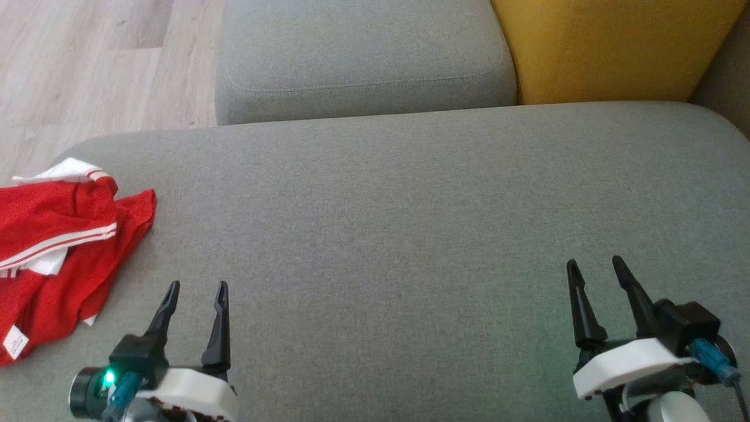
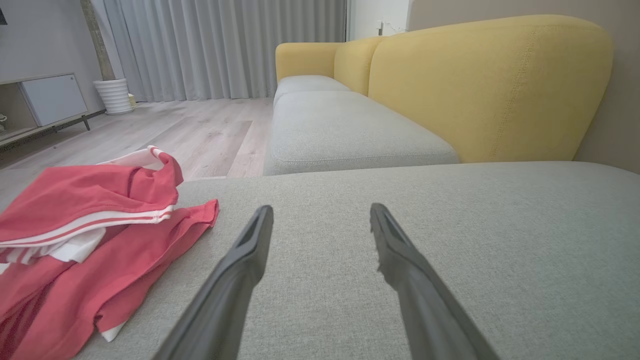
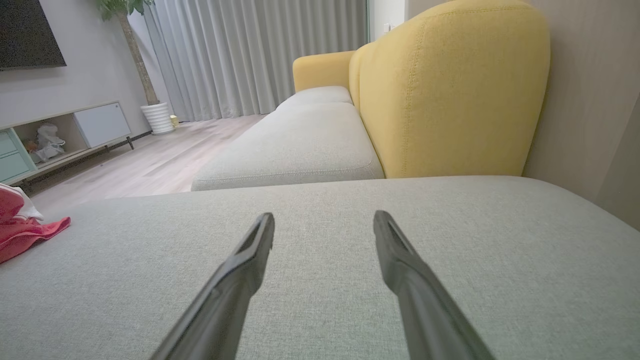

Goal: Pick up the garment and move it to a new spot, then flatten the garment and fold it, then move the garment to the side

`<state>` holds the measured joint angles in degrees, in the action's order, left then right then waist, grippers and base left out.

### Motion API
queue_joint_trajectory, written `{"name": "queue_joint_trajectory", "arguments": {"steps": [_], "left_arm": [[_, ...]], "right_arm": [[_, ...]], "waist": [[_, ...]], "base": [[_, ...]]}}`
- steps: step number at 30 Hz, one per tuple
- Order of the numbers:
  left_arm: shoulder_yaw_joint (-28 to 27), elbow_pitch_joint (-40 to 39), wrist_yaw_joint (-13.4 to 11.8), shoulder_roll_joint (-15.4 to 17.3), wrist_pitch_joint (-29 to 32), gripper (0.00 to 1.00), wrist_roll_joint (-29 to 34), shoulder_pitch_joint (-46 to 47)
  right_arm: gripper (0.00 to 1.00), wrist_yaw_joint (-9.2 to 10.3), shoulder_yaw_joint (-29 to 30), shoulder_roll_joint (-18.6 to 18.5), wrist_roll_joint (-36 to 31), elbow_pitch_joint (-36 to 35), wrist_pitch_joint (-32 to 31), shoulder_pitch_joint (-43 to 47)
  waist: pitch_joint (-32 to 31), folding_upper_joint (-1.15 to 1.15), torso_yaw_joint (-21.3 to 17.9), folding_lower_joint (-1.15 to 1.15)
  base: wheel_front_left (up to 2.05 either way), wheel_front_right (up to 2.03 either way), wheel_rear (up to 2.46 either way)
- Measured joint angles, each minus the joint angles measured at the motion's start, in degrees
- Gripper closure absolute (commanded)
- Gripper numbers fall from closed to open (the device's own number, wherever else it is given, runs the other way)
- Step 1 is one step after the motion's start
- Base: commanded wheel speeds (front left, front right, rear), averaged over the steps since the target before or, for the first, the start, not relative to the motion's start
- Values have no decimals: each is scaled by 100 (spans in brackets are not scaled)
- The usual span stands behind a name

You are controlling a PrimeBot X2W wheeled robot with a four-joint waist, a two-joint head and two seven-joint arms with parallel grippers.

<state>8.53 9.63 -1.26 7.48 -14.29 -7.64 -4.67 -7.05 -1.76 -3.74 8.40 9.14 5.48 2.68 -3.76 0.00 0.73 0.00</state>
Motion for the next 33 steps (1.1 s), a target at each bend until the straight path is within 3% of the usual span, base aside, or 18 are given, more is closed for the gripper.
{"name": "queue_joint_trajectory", "arguments": {"steps": [23, 33], "left_arm": [[-141, 107, 80, -73, 0, 0, 52, 7], [-268, 164, 110, -80, 0, 0, 49, 71]], "right_arm": [[0, 0, 101, 25, -66, -18, -69, 42], [0, 0, 56, 38, -158, -167, -69, 47]], "waist": [[23, 0, 124, 0], [74, 0, 724, 0]], "base": [[0, 0, 0], [0, 0, 0]]}}
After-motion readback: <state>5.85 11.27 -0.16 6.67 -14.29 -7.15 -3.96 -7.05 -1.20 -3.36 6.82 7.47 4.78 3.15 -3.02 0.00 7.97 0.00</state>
